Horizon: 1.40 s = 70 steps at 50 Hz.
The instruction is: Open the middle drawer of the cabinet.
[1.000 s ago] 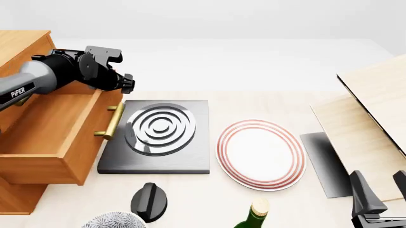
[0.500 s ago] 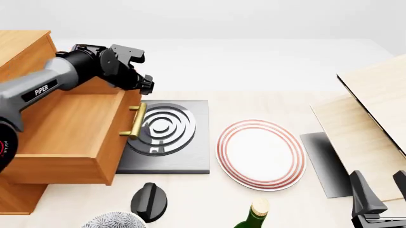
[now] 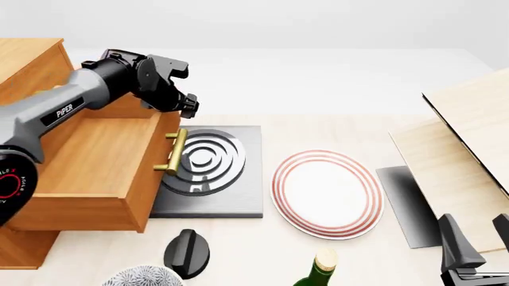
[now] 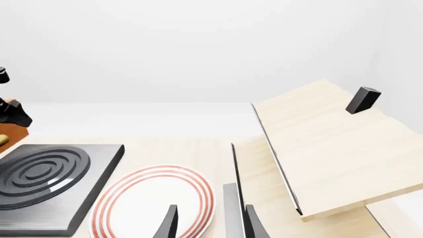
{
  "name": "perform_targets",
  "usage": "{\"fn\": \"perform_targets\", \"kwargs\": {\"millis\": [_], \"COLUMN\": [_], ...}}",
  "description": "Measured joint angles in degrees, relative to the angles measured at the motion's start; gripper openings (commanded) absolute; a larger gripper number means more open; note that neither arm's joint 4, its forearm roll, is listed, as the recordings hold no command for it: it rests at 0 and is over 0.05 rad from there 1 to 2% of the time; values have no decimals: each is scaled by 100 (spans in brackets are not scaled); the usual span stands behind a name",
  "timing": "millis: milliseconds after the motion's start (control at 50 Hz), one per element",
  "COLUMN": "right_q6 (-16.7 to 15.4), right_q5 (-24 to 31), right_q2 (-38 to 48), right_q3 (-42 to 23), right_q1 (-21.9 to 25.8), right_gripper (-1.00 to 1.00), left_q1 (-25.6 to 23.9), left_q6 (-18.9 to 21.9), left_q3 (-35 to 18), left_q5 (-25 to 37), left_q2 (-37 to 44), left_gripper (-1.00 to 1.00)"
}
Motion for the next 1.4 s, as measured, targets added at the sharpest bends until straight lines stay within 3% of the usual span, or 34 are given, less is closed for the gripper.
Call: {"fn": "perform_targets", "kwargs": {"millis": [80, 360, 800, 1400], "right_q6": [0, 0, 0, 0], "right_q5": [0, 0, 0, 0], "right_q2": [0, 0, 0, 0], "right_q3": [0, 0, 0, 0], "right_q1": [0, 0, 0, 0], "right_gripper": [100, 100, 100, 100], "left_q1": [-4, 98, 191, 245], "left_q6": [29, 791, 1350, 1578], "left_q3": [4, 276, 363, -8], "left_q5": [5, -279, -366, -63], "left_q2": [-1, -128, -313, -1110], "left_gripper": [100, 100, 100, 100]}}
